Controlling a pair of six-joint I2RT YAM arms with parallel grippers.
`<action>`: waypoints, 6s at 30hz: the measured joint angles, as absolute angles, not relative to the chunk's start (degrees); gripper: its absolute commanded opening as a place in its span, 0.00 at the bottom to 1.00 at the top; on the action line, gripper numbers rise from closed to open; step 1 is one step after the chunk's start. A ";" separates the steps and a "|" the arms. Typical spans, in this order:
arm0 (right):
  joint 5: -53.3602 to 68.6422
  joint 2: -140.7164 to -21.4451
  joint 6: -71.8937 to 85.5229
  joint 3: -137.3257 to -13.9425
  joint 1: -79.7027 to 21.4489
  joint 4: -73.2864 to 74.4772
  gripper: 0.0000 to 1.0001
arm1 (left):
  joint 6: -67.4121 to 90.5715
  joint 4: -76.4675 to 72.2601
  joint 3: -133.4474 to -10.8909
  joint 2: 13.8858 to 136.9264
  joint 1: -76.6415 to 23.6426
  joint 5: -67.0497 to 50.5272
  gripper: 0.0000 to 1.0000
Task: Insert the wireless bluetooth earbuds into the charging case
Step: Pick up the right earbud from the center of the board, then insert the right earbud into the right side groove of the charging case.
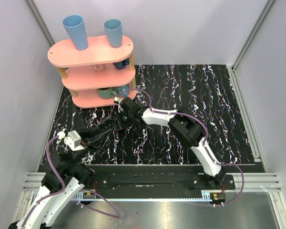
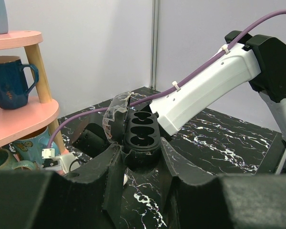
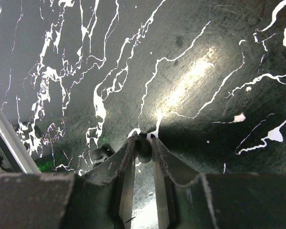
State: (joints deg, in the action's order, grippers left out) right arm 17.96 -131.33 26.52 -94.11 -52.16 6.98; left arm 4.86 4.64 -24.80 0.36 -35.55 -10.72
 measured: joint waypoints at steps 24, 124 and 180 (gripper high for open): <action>12.47 -128.11 25.50 -87.50 -53.89 1.02 0.15 | 5.19 4.64 -24.80 0.36 -35.27 -10.72 0.00; -9.89 -59.92 27.46 -40.14 -56.75 -22.94 0.12 | 12.73 -5.65 -20.01 2.96 -34.81 -10.63 0.00; 3.90 -65.36 16.47 -49.50 -62.52 -32.10 0.12 | 21.54 -33.12 -15.33 18.87 -34.81 -23.42 0.00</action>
State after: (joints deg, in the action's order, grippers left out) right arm 3.90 -65.36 16.47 -49.50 -62.52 -32.10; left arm 21.54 -33.12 -15.33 18.87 -34.81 -23.42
